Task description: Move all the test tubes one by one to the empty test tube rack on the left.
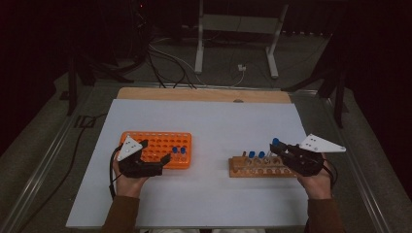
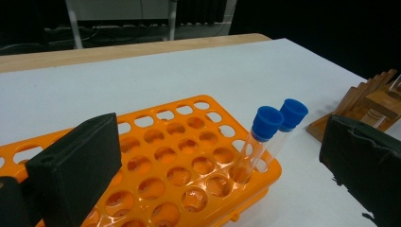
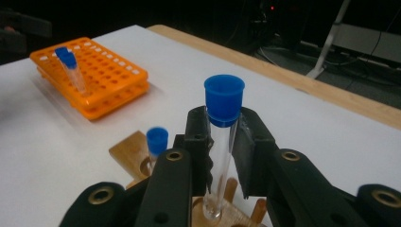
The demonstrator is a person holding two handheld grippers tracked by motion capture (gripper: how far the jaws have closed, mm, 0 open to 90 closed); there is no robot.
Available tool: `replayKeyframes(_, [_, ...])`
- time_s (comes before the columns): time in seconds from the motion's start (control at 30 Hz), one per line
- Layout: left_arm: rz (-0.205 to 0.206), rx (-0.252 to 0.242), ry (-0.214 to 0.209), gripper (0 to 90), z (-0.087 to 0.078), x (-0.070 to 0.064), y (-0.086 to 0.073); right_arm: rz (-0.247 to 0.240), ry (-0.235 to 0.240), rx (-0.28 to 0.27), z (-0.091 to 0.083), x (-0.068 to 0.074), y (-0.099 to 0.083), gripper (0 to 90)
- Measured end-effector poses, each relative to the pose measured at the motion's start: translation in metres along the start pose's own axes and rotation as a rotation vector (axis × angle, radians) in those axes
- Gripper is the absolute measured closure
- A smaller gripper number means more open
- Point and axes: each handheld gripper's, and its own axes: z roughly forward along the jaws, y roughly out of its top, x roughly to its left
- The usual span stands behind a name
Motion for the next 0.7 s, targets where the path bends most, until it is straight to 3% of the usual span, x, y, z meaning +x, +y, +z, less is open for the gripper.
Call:
replayKeyframes(0.4, [-0.004, -0.01, -0.024, 1.6, 0.0, 0.0, 0.005, 0.025, -0.026, -0.041, 0.014, -0.003, 0.016, 77.4])
replayKeyframes(0.7, [0.019, -0.026, -0.046, 1.6, -0.001, -0.006, 0.012, 0.012, 0.014, -0.025, 0.037, 0.016, 0.034, 77.3])
